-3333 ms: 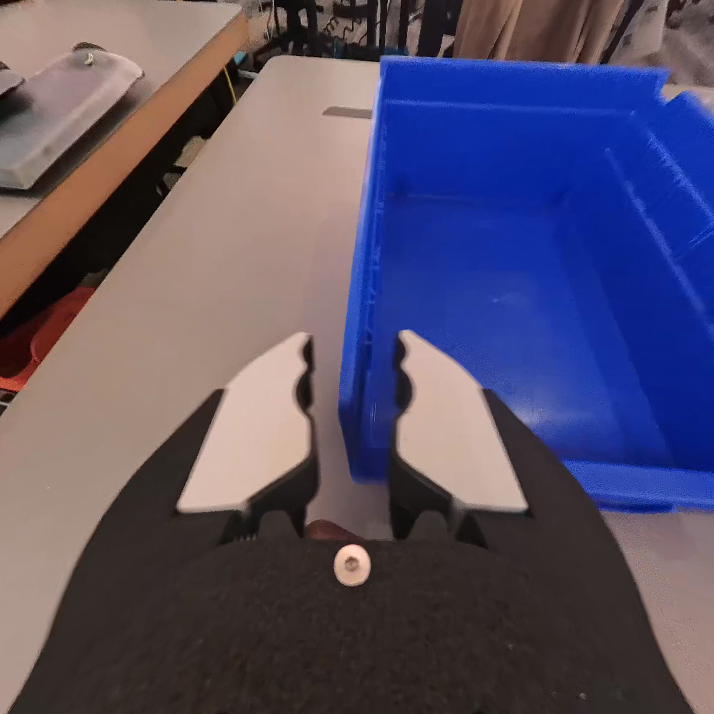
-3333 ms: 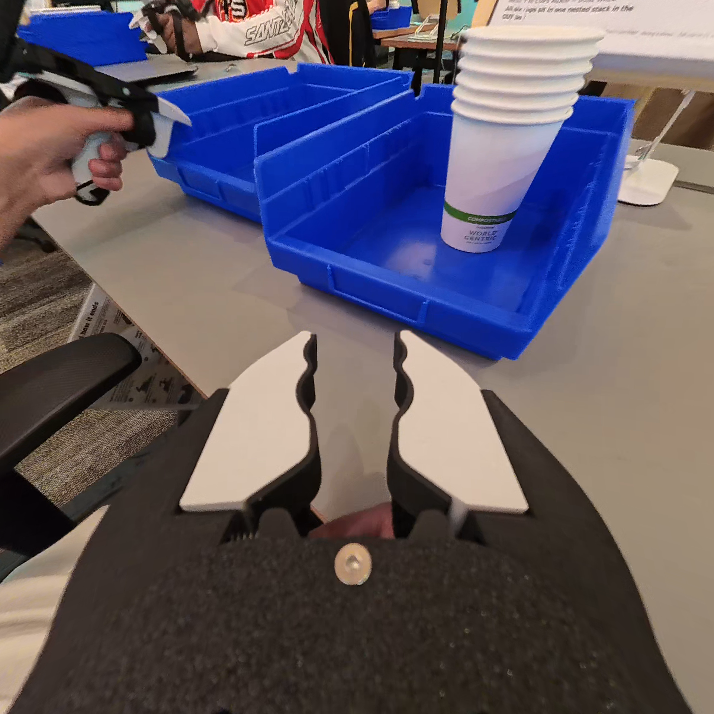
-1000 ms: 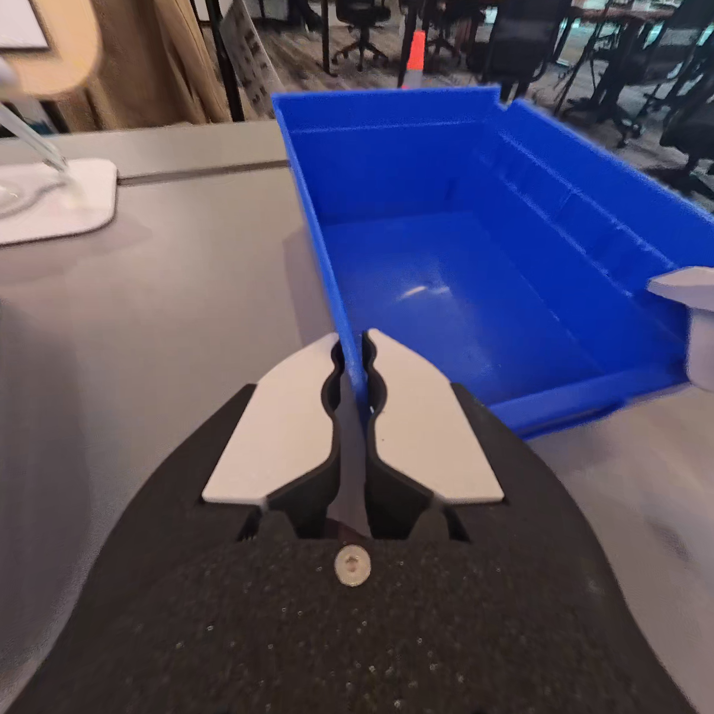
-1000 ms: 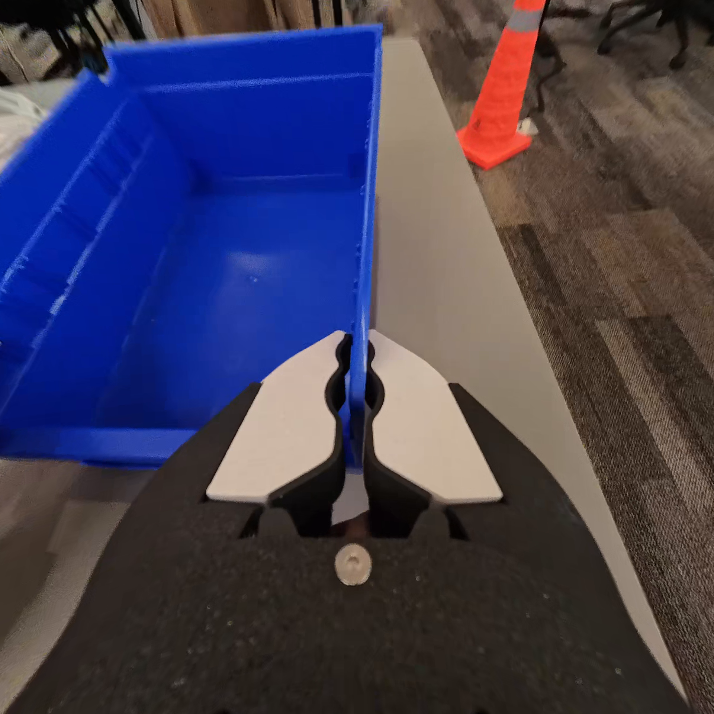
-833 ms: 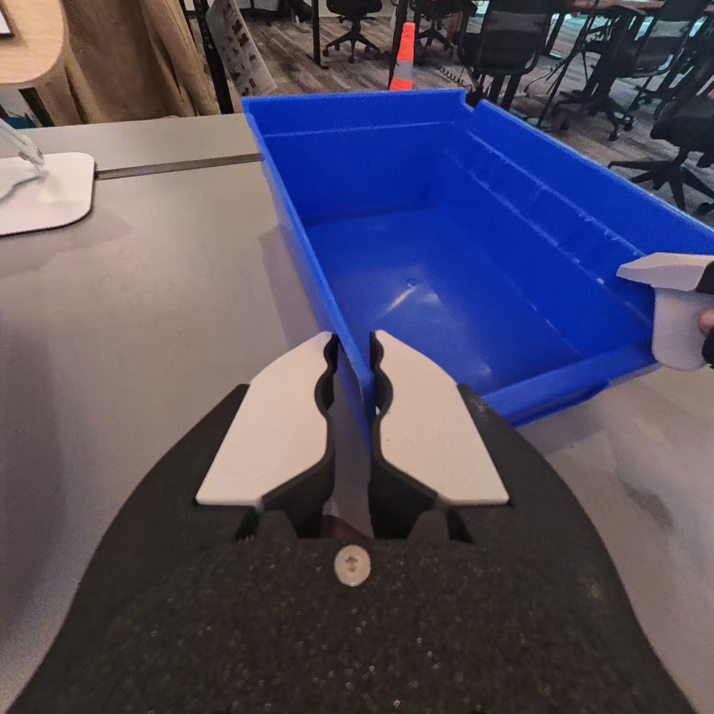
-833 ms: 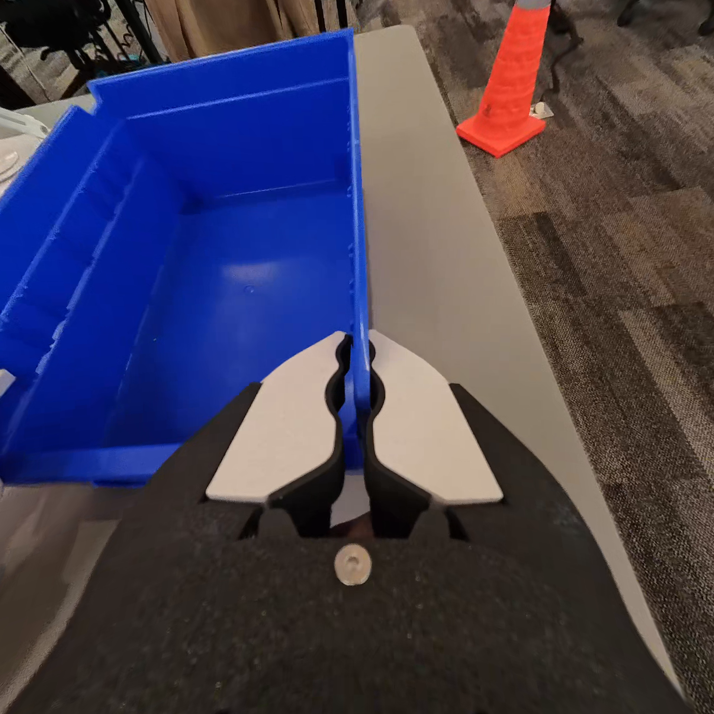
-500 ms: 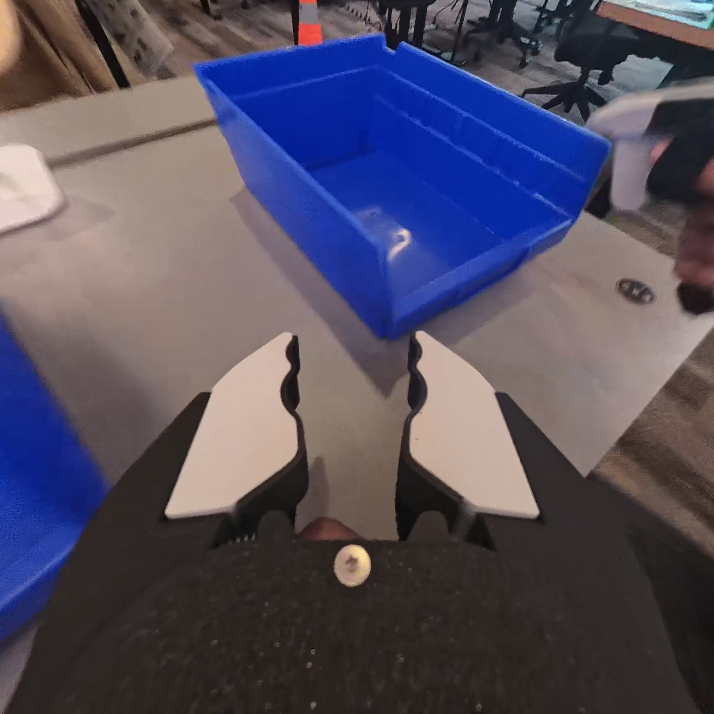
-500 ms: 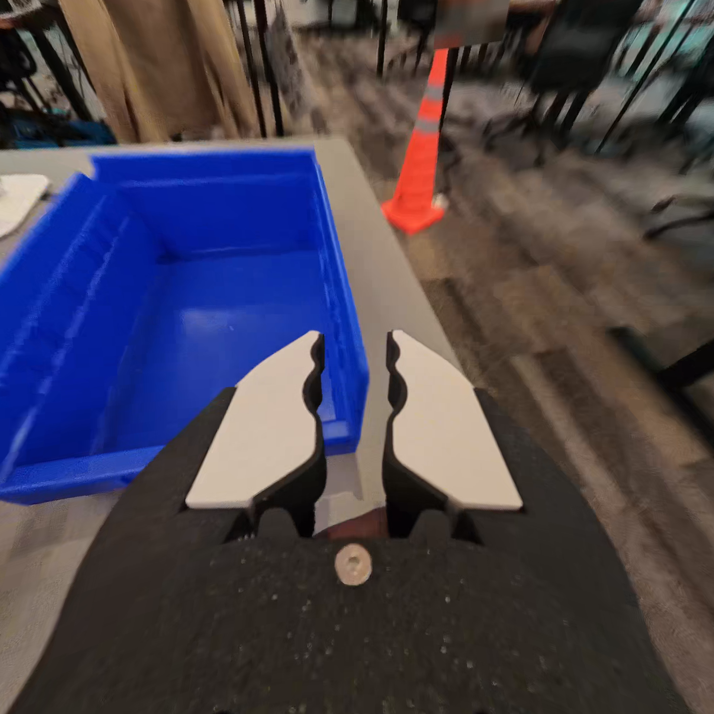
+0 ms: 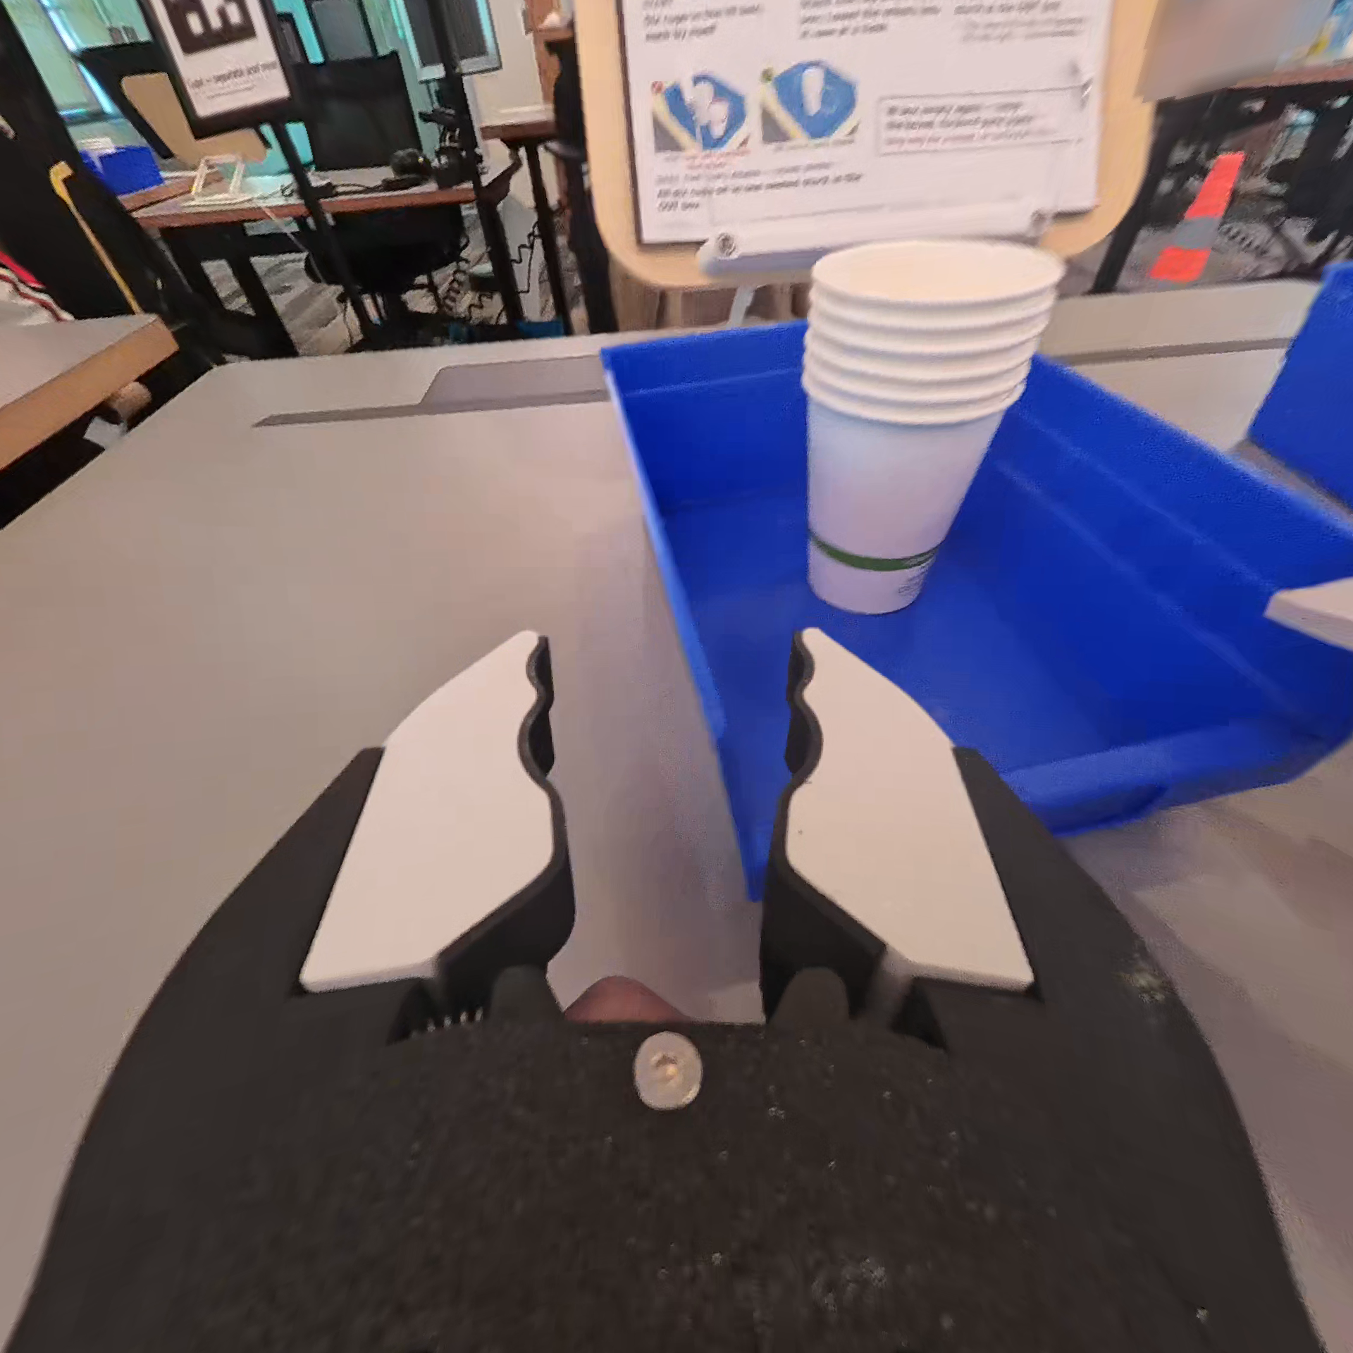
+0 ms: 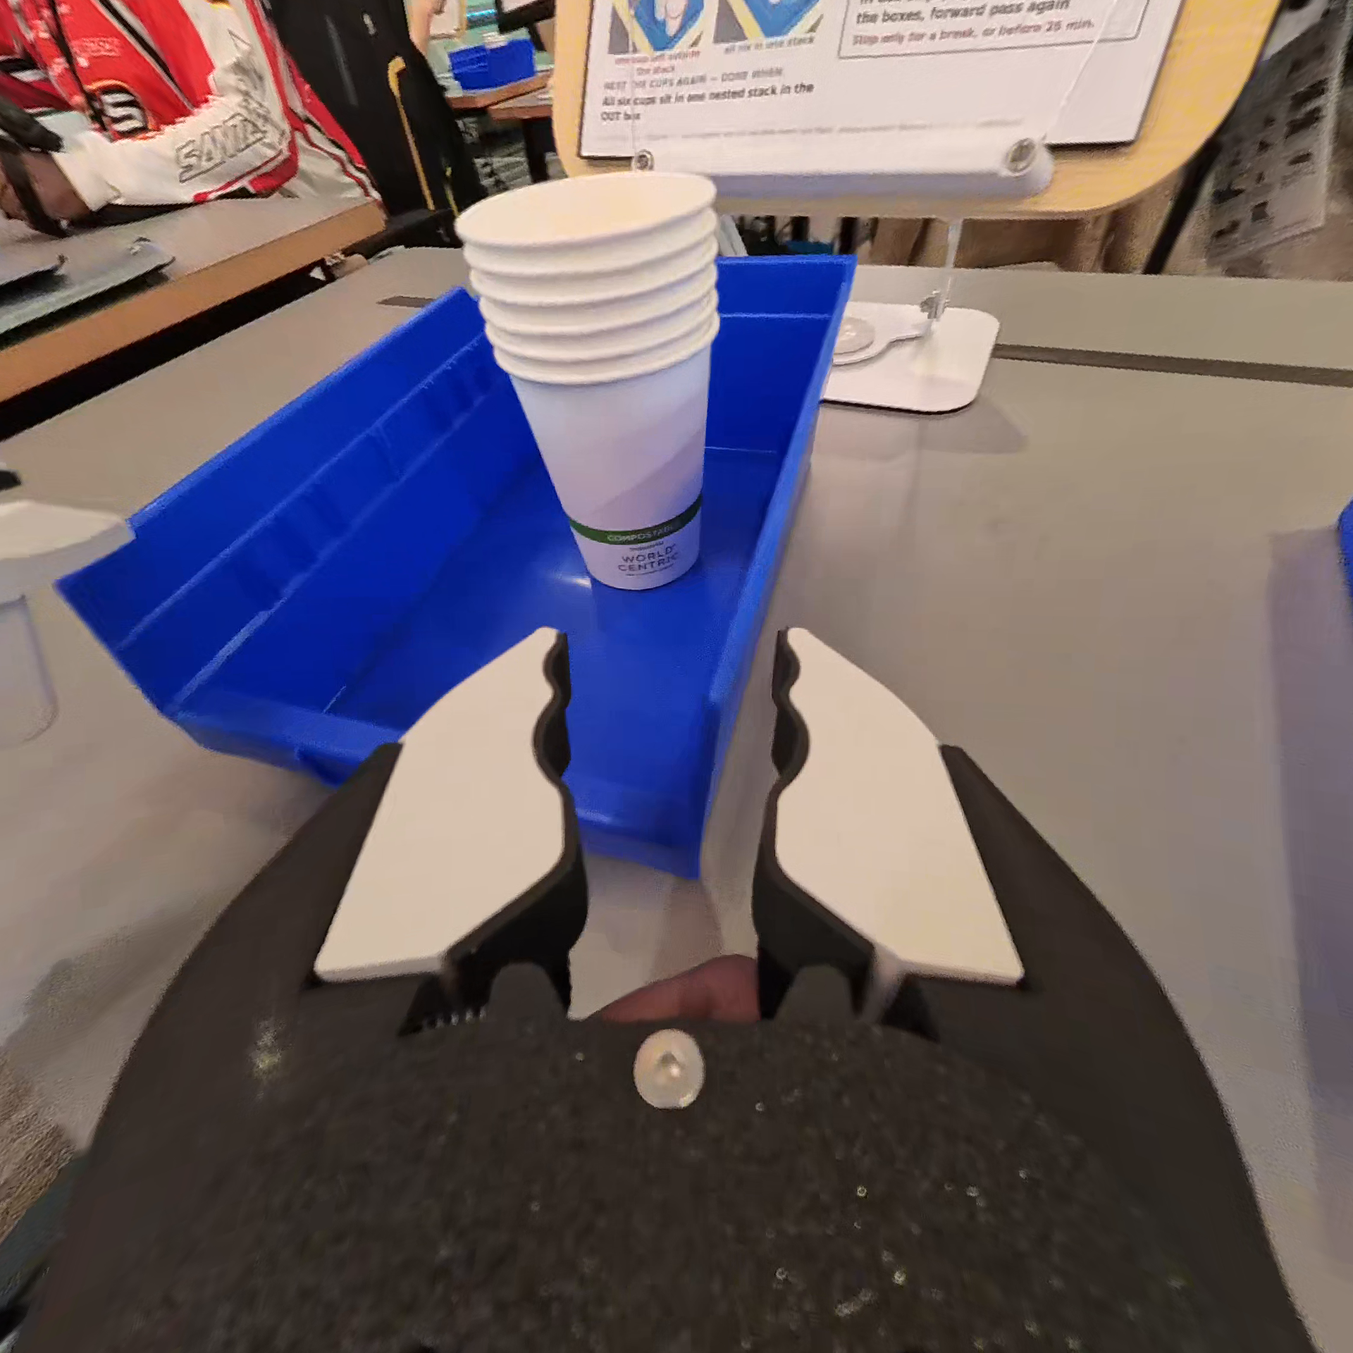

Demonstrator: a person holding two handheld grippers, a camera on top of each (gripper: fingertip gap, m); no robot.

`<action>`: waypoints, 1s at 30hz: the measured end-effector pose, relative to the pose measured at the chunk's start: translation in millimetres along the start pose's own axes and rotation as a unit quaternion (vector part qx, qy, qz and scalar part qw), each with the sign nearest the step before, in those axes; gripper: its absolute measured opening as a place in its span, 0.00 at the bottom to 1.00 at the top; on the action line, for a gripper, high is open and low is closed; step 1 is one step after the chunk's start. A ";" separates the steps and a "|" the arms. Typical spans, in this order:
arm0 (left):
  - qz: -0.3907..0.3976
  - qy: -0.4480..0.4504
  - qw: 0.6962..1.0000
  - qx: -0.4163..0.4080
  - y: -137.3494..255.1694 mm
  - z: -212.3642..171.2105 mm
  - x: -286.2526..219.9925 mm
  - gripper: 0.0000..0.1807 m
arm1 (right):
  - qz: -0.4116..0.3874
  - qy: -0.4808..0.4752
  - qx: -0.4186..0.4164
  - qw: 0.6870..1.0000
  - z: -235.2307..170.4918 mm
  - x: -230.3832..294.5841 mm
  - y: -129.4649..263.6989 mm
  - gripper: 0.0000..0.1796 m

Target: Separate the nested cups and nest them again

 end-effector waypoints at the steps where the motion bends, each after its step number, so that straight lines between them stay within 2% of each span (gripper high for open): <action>1: 0.006 -0.004 1.000 0.008 -3.4 -4.5 2.1 0.34 | -0.018 0.009 -0.003 1.000 -0.9 0.7 -4.9 0.29; 4: 0.001 0.009 0.999 0.030 -19.5 -14.2 -1.3 0.29 | -0.064 0.026 -0.004 0.998 -3.6 -2.1 -17.7 0.25; 6: -0.024 0.027 0.998 0.052 -31.1 -20.3 -7.6 0.25 | -0.073 0.014 -0.011 0.997 -6.6 -4.8 -22.3 0.07; 7: -0.044 0.037 0.997 0.057 -35.6 -22.1 -11.3 0.25 | -0.069 0.011 -0.027 0.997 -7.0 -5.3 -22.7 0.05; 8: -0.072 0.045 0.995 0.060 -38.2 -23.2 -15.5 0.16 | -0.073 0.008 -0.034 0.997 -7.7 -5.2 -22.8 0.04; 9: -0.076 0.052 0.994 0.062 -39.6 -23.8 -17.3 0.15 | -0.084 0.001 -0.041 0.996 -8.2 -4.6 -23.1 0.03; 11: -0.048 0.047 0.996 0.064 -37.6 -23.0 -14.3 0.03 | -0.113 -0.028 -0.053 0.992 -9.2 -0.7 -23.3 0.02; 17: -0.015 0.032 0.996 0.078 -27.6 -28.6 20.1 0.02 | -0.106 -0.062 -0.086 0.989 -19.4 42.5 -32.4 0.02; 23: 0.029 0.031 0.994 0.098 -23.9 -37.9 101.7 0.01 | -0.089 -0.033 -0.081 0.992 -22.9 121.2 -69.7 0.02; 30: 0.024 0.025 0.993 0.110 -28.2 -70.9 191.8 0.02 | -0.087 -0.005 -0.068 0.994 -26.6 203.5 -118.9 0.02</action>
Point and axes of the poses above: each gripper's, where its closed fingertips meet, y back along the fingers, z out of its top, x = y × z across the jaws, the point moved 9 cm from there along y, back along the fingers, and after that the axes turned 14 degrees about -y, right-handed, at the moved point
